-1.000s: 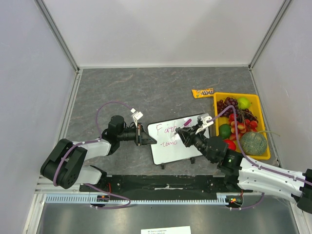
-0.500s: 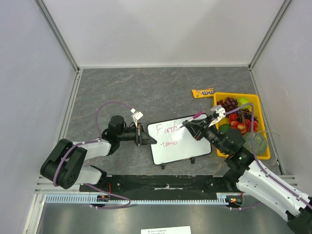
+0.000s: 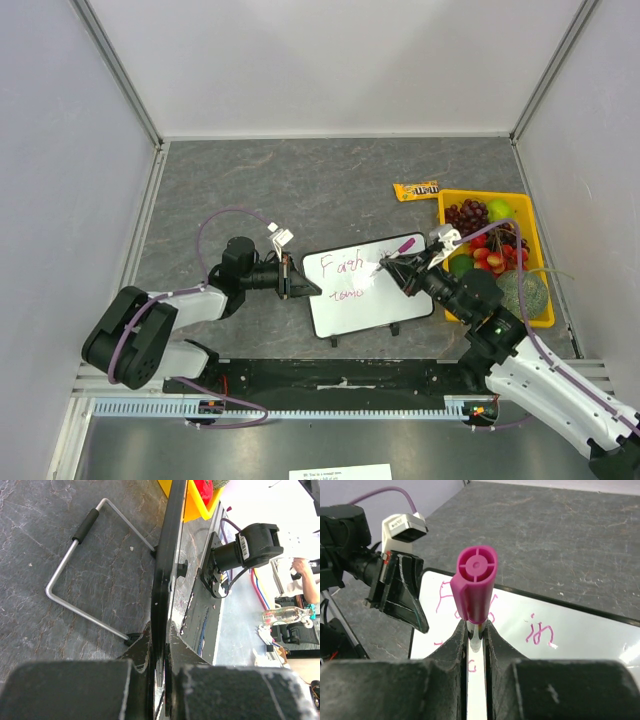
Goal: Write a sentence on the whiteboard
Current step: Write on the whiteboard with the whiteboard.
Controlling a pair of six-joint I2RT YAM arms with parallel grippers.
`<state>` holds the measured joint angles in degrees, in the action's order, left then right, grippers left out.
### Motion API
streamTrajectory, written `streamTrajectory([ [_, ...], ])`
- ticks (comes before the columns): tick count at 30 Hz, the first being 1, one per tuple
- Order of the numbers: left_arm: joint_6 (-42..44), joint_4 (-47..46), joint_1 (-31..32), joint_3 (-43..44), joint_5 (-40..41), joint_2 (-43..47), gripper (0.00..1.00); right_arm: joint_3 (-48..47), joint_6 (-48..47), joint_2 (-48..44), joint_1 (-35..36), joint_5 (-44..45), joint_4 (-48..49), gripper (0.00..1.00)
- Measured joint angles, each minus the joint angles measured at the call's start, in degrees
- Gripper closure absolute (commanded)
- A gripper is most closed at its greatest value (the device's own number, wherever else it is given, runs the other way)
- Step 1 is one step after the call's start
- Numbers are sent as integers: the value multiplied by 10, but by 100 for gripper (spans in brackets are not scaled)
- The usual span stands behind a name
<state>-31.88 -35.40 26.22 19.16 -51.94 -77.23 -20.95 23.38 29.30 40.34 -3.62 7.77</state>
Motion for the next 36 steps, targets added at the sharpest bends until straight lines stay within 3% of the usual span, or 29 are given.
streamTrajectory([
  [6,11,30,0,-4,36,19,57,4,-9,-10,0,14,-25,100],
  [9,15,52,1,-22,66,31,31,4,-9,-16,0,19,-31,100],
  [12,15,69,4,-45,93,66,26,4,-9,-22,0,24,-37,100],
  [21,-10,100,54,-100,173,183,26,3,-9,-30,0,22,-51,100],
  [28,-36,73,85,-110,204,138,29,3,-9,-34,0,16,-52,100],
  [33,-51,-7,85,-110,196,57,45,5,-4,-35,0,9,-48,100],
  [36,-60,-68,87,-105,178,11,63,9,-3,-38,0,8,-48,100],
])
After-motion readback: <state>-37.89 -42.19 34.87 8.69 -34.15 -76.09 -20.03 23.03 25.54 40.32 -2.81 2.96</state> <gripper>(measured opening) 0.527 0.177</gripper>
